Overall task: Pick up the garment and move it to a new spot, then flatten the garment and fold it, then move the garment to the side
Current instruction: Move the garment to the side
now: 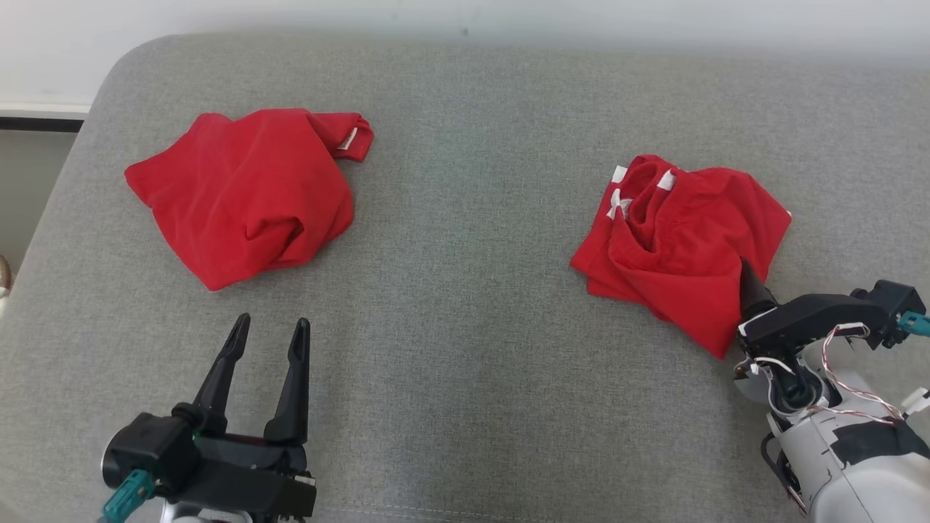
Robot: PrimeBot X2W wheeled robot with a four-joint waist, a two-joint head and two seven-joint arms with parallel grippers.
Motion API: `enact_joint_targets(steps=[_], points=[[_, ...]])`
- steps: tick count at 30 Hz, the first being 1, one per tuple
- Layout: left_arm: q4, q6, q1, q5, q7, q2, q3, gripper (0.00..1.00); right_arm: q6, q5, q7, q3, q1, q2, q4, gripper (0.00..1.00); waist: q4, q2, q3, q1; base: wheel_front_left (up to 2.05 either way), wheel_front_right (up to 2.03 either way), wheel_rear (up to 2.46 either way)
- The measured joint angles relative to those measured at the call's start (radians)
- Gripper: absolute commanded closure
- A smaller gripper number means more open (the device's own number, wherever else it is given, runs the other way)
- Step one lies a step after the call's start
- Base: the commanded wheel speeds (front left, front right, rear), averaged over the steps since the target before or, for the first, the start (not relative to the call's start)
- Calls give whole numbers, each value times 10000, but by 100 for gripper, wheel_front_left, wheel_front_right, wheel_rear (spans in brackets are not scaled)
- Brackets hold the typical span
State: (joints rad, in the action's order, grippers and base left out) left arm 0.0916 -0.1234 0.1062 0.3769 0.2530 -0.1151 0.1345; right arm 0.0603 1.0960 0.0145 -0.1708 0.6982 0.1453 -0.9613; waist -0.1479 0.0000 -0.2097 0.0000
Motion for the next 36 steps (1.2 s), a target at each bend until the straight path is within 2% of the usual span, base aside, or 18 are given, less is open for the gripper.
enact_joint_targets(steps=[3, 4, 5, 6, 7, 17, 22, 36], points=[[29, 0, 113, 0, 0, 0, 0, 0, -29, 4, 119, -6, 155, -12, -153, 0, -39, 0, -11, 0, 0, 0, 0], [29, 0, 125, 0, 0, 0, -2, 0, -25, 12, 165, -10, 201, -19, -190, 7, -50, 1, -12, 0, 0, 0, 0], [40, 0, 124, 2, 0, 2, 0, 0, -17, 23, 198, -8, 260, -29, -238, 34, -59, 0, -13, 0, 0, 0, 0], [46, -2, 124, 2, 0, 2, 0, 0, -13, 42, 207, -10, 315, -42, -267, 72, -67, 0, -12, 0, 0, 0, 0], [54, 0, 124, 2, 0, 2, 0, 0, 4, 44, 234, -10, 358, -63, -303, 100, -73, 0, -11, 0, 0, 0, 0], [102, -2, 99, 4, 0, 4, -79, 0, 194, -71, 267, -268, 532, -94, -458, 100, -17, 0, 55, 0, 0, 0, 0], [6, -4, 55, 4, 0, -21, -196, 0, 282, -341, 290, -537, 821, 142, -420, 100, 162, 0, 56, 0, 0, 0, 0], [-401, -12, -81, 15, 0, -138, -153, 0, 412, -1689, 872, -1534, 1810, 1852, -255, 100, 707, 1, -575, 1, 0, 0, 0]])
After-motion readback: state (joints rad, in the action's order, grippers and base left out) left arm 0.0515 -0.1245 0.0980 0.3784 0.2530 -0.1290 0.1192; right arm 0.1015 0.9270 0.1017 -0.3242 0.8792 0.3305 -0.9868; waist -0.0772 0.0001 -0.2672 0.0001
